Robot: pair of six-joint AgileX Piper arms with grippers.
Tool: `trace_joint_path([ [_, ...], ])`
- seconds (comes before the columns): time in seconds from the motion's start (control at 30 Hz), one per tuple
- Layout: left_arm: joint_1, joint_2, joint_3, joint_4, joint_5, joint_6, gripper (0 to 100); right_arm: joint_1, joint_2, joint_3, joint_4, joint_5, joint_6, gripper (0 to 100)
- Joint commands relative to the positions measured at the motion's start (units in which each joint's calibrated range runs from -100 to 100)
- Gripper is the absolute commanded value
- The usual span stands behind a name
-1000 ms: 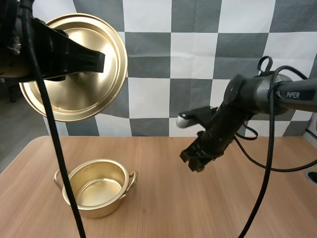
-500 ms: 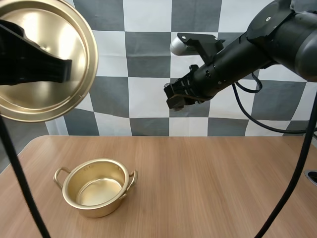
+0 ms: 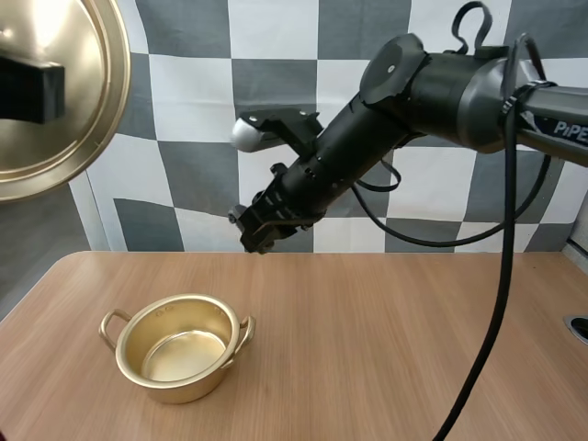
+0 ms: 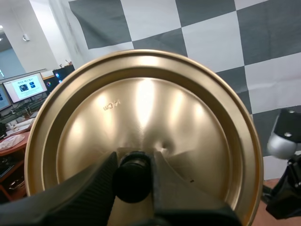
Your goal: Open the pot, put the car inside, and close it
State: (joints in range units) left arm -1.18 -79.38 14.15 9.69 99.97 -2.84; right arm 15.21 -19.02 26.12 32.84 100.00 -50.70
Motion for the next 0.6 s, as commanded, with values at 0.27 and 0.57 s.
trace_joint_path([
  [0.27,0.00,0.01,0.03,1.47,0.03,0.00,0,8.70,10.24,-0.14,-0.54,0.00,-1.86,0],
  [0.57,0.00,0.01,0.03,3.07,0.03,0.00,0,11.25,16.31,-0.14,-0.54,0.00,-3.40,0],
])
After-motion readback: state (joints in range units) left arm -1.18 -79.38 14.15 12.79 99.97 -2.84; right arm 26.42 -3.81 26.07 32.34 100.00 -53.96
